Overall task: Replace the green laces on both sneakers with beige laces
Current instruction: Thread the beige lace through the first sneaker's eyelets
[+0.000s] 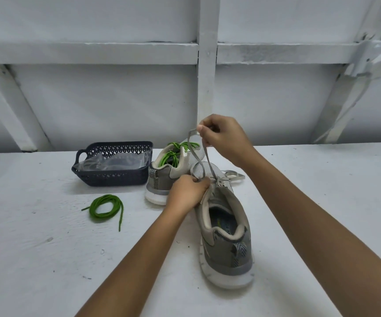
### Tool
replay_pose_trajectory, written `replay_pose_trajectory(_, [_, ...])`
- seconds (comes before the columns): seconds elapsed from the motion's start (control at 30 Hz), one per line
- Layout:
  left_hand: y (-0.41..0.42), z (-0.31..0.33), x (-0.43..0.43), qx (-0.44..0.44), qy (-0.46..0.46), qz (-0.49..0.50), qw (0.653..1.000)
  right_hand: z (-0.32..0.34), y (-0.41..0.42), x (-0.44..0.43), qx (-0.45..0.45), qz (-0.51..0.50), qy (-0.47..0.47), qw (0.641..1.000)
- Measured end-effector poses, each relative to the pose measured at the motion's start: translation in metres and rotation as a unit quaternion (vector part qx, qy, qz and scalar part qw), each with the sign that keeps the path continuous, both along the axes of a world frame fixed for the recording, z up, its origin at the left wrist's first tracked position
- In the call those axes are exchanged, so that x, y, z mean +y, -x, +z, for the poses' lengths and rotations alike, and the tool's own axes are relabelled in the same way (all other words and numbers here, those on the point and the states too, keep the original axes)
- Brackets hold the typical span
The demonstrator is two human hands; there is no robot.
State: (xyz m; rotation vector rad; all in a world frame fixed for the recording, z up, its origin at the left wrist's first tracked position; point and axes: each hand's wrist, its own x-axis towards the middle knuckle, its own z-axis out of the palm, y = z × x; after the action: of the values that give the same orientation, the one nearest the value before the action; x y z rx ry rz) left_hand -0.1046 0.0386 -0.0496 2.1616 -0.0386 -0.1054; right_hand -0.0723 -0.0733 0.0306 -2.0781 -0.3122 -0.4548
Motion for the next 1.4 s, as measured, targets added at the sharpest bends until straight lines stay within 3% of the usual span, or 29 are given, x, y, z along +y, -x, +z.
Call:
replay_pose_trajectory(0.07, [0.0, 0.012, 0.006, -0.061, -0.059, 0.011, 0.996, 0.0, 0.004, -0.004, 0.007, -0.001, 0.008, 1.0])
replay_pose_trajectory(0.13, [0.003, 0.025, 0.014, -0.167, -0.024, 0.057, 0.984, 0.0, 0.008, -0.007, 0.009, 0.003, 0.018, 1.0])
replay_pose_trajectory(0.23, [0.004, 0.041, 0.021, -0.349, -0.013, 0.057, 0.935, 0.0, 0.015, -0.009, 0.013, 0.017, 0.029, 0.999])
replay_pose_trajectory(0.37, [-0.003, 0.045, 0.022, -0.405, -0.069, 0.054, 0.91, 0.0, 0.019, -0.008, 0.023, 0.03, 0.018, 0.999])
replay_pose_trajectory(0.47, [-0.003, 0.045, 0.021, -0.388, -0.03, 0.053, 0.92, -0.002, 0.022, -0.008, 0.036, 0.046, -0.013, 0.998])
replay_pose_trajectory(0.57, [-0.003, 0.052, 0.018, -0.275, 0.126, 0.071, 0.951, -0.003, 0.025, -0.009, 0.066, 0.08, -0.138, 0.985])
replay_pose_trajectory(0.67, [-0.003, 0.058, 0.014, -0.168, 0.292, 0.083, 0.938, -0.004, 0.028, -0.012, 0.076, 0.086, -0.218, 0.969])
replay_pose_trajectory(0.73, [-0.003, 0.06, 0.012, -0.141, 0.337, 0.074, 0.928, -0.004, 0.029, -0.011, 0.076, 0.072, -0.224, 0.969])
replay_pose_trajectory(0.93, [-0.004, 0.055, 0.012, -0.121, 0.349, 0.026, 0.929, -0.001, 0.031, -0.006, 0.053, 0.002, -0.197, 0.979])
replay_pose_trajectory(1.2, [-0.004, 0.057, 0.013, -0.127, 0.37, 0.018, 0.92, -0.001, 0.034, -0.004, 0.102, 0.011, -0.231, 0.967])
replay_pose_trajectory(1.4, [-0.007, 0.055, 0.013, -0.156, 0.326, 0.017, 0.932, -0.002, 0.039, -0.004, 0.095, 0.015, -0.246, 0.964])
